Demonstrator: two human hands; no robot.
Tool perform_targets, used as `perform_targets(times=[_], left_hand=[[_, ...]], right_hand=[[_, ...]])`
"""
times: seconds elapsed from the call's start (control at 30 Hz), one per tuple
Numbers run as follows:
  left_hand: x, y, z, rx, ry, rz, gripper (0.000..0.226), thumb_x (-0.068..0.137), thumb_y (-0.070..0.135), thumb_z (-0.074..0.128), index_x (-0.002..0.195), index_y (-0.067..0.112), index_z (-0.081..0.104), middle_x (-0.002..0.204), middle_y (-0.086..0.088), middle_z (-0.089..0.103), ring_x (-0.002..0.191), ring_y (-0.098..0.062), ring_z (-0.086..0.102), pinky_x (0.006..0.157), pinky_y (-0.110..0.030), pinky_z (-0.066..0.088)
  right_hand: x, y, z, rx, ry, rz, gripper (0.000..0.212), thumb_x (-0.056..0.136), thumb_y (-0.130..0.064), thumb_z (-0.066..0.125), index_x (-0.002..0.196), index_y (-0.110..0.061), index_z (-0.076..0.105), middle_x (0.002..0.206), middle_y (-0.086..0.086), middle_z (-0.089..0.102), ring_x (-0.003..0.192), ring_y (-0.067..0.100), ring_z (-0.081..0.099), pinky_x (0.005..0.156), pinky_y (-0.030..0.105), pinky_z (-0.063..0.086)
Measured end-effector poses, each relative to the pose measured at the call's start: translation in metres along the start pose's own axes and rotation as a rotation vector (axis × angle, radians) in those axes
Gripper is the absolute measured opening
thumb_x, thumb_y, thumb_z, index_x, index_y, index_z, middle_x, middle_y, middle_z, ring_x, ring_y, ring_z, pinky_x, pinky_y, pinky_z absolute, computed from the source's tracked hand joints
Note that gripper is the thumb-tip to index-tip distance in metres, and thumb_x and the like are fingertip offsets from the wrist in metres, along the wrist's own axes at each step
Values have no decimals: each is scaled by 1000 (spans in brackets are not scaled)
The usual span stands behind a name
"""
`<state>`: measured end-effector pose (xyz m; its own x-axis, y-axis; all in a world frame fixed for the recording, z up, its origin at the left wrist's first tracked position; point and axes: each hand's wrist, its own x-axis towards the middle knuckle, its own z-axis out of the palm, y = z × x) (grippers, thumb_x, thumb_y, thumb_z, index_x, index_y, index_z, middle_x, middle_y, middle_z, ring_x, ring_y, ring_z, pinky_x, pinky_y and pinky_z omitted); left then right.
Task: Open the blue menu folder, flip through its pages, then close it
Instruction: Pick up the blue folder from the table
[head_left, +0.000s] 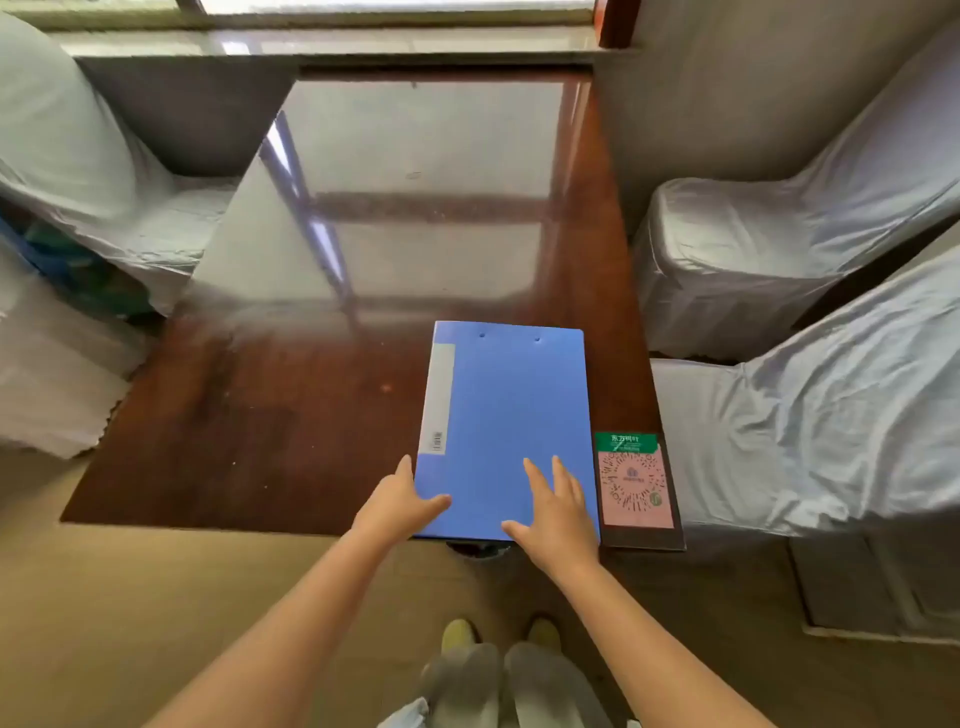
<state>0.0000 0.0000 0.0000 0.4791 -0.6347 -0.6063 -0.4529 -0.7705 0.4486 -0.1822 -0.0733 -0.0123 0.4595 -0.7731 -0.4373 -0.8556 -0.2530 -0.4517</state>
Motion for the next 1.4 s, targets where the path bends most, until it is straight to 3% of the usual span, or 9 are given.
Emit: perform_targets(times=[0.1, 0.27, 0.37, 0.8, 0.9, 1.0, 1.1, 1.27, 1.4], left_hand=[[3, -1, 7, -105, -31, -22, 52, 81, 29, 64, 124, 8, 44, 121, -11, 61, 94, -21, 59, 72, -29, 49], [6, -5, 9, -442, -23, -168, 51, 85, 21, 63, 129, 2, 44, 111, -7, 59, 85, -17, 57, 67, -26, 47], [3, -11, 5, -575, -80, -149, 12, 87, 6, 56, 94, 11, 65, 115, -16, 66, 84, -17, 64, 62, -22, 52], [-28, -13, -46, -789, -93, 52, 20, 95, 10, 48, 112, 14, 57, 107, -6, 69, 98, -18, 66, 74, -32, 55], [-34, -16, -65, -825, -101, 98, 22, 95, 13, 48, 114, 17, 58, 109, -6, 70, 101, -21, 66, 79, -36, 55], [-37, -20, -77, -874, -113, 140, 25, 95, 12, 46, 117, 16, 59, 109, -5, 72, 101, -22, 67, 79, -35, 56], [-39, -20, -86, -939, -133, 179, 26, 96, 12, 44, 116, 17, 60, 105, -1, 74, 96, -18, 69, 70, -27, 57], [-45, 5, -90, -880, -60, 370, 33, 98, 19, 42, 125, 34, 51, 122, 7, 66, 104, -10, 65, 75, -23, 55], [-55, 24, -102, -541, 154, 573, 106, 67, 35, 81, 136, 60, 4, 128, 40, 41, 116, 16, 43, 85, -9, 45]], right_hand=[[3, 4, 5, 27, -26, 78, 77, 86, -39, 61, 147, -29, 16, 159, 3, 11, 144, 26, 12, 104, 41, 40], [4, 7, 9, -93, 7, 88, 66, 88, -37, 59, 145, -25, 26, 157, 4, 18, 144, 23, 14, 100, 37, 45], [4, 8, 10, -145, 15, 72, 66, 88, -40, 58, 144, -25, 26, 157, 6, 19, 144, 24, 15, 98, 36, 46], [11, 10, -26, 241, 249, -7, 65, 87, -34, 60, 143, -23, 27, 149, 5, 34, 134, 23, 34, 97, 37, 45], [22, 12, -59, 706, 96, 137, 63, 92, -24, 55, 144, -23, 21, 142, 7, 44, 105, 17, 54, 75, 28, 52], [28, 19, -85, 890, -73, 212, 54, 91, -16, 56, 139, -23, 34, 138, 6, 48, 110, 21, 56, 72, 29, 54], [24, 24, -106, 1056, -193, 57, 29, 92, -23, 56, 120, -21, 57, 116, -2, 69, 98, 16, 69, 66, 25, 58], [14, 8, -129, 1183, -227, -168, 27, 94, -22, 48, 120, -20, 58, 114, -2, 70, 108, 18, 65, 75, 30, 57], [9, -7, -147, 1206, -112, -294, 30, 93, -24, 48, 121, -26, 58, 117, -3, 69, 107, 19, 66, 75, 29, 58]])
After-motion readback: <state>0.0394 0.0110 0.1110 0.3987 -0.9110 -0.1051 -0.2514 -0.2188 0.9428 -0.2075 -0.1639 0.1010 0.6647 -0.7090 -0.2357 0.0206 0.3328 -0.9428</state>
